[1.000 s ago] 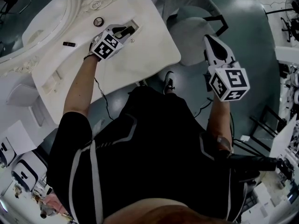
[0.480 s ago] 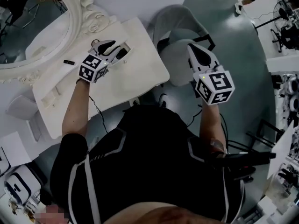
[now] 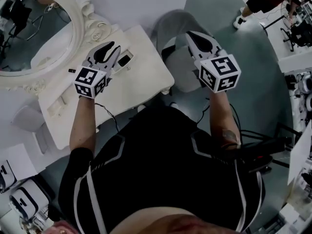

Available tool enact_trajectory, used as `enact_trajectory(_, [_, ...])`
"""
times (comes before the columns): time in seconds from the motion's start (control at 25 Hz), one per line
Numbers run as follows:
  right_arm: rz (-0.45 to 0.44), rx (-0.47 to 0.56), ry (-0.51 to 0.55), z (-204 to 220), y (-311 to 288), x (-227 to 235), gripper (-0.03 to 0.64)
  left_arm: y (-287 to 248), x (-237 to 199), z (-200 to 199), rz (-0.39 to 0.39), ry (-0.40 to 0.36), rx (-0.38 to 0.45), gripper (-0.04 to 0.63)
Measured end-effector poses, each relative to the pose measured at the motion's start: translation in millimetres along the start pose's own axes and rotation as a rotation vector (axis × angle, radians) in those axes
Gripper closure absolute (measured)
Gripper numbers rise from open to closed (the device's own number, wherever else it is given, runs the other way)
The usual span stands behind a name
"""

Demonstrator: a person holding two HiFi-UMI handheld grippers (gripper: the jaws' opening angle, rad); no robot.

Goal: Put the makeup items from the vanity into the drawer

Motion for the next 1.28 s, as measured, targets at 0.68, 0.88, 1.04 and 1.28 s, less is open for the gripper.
enact_trajectory(0.68, [-0.040, 0.092, -0.005, -34, -33, 18, 0.612, 31, -10, -68, -0.320, 0.123, 0.204, 0.577])
enact_trajectory(0.88, [-0.050, 0.085, 0.000, -36, -34, 17, 0.611, 36, -10, -82, -0.319, 0.176, 0.259, 0.591])
enact_trajectory(1.04, [-0.049, 0.083, -0.006, -35, -34, 16, 0.612, 42, -14, -86, -0.346, 0.155, 0.254, 0.591])
enact_trajectory(1.28, [-0.028, 0.069, -0.005, -35, -36, 18, 0.612, 42, -21, -85, -0.365, 0.184, 0.231, 0.592])
Point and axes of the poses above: the fingertips, and each gripper's own axes: y backward along the fingers, x to its right, z out of its underside, the point moved 7 cm from there along y, backward along the fingers, and after that the axes turned 11 degrees about x, right-handed, at the moved point
